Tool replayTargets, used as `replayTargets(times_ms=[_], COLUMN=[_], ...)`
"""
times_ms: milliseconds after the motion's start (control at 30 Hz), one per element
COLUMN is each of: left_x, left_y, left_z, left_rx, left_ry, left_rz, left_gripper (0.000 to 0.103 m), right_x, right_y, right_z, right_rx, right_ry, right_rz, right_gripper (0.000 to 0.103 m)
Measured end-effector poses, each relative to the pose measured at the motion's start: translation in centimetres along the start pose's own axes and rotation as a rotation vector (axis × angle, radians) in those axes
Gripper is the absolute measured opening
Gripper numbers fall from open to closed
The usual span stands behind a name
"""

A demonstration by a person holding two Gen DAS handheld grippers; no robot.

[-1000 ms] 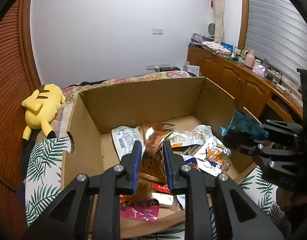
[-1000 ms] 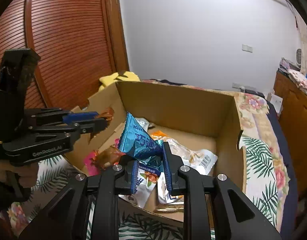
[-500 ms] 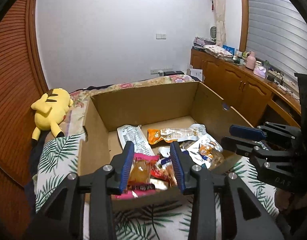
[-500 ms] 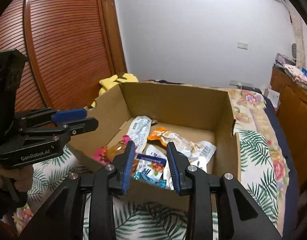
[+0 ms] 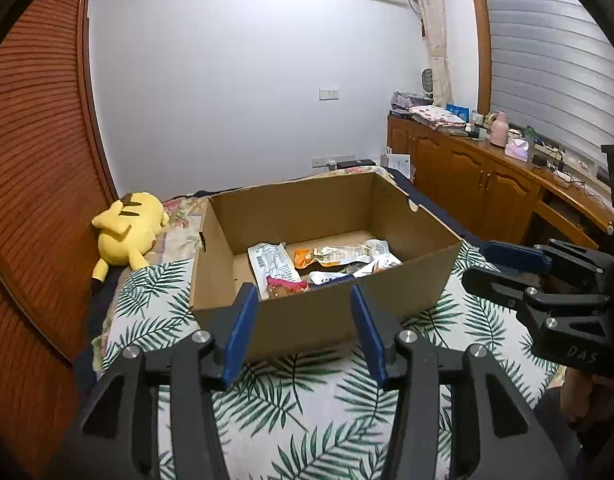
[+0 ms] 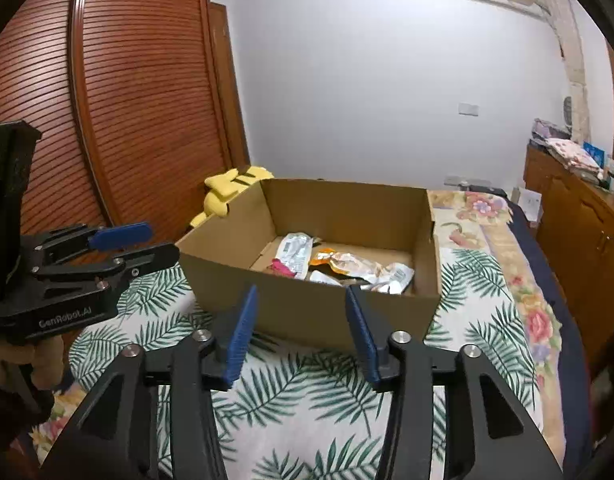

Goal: Organize snacks

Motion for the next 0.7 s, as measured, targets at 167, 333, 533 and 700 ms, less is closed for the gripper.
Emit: replayTargets(times_ms=[167, 333, 533, 700], left_x=[-2.0, -3.9, -5.8, -7.1], left_y=[-0.4, -0.7, -0.7, -0.8], left_z=[-1.0, -1.8, -2.6, -3.0], left_rx=[-0.007, -0.033, -0.053, -0.056], left_ry=[-0.021, -0.044, -0.067, -0.092], left_rz=[0.018, -0.005, 0.011, 0.032], left_gripper=[0.057, 0.069, 0.084, 0.092], right_x=[-1.8, -3.5, -5.0, -6.2], right_y=[0.3, 0.3, 0.3, 0.6], right_z=[-1.1, -2.0, -2.5, -2.7], right_rx=[0.01, 0.035, 0.057, 0.054], right_ry=[-0.022, -0.049, -0.065, -0.09], right_rz=[-0.048, -0.063, -0.081, -0.113], right_gripper=[0.067, 0.087, 0.097, 0.103])
Point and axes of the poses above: each gripper's, at about its wrist camera, not at the fingertips, and x roughly the way its jaws point, y to its left, z to its top, the point moved 6 cm from there along x, roughly the way its jaws point
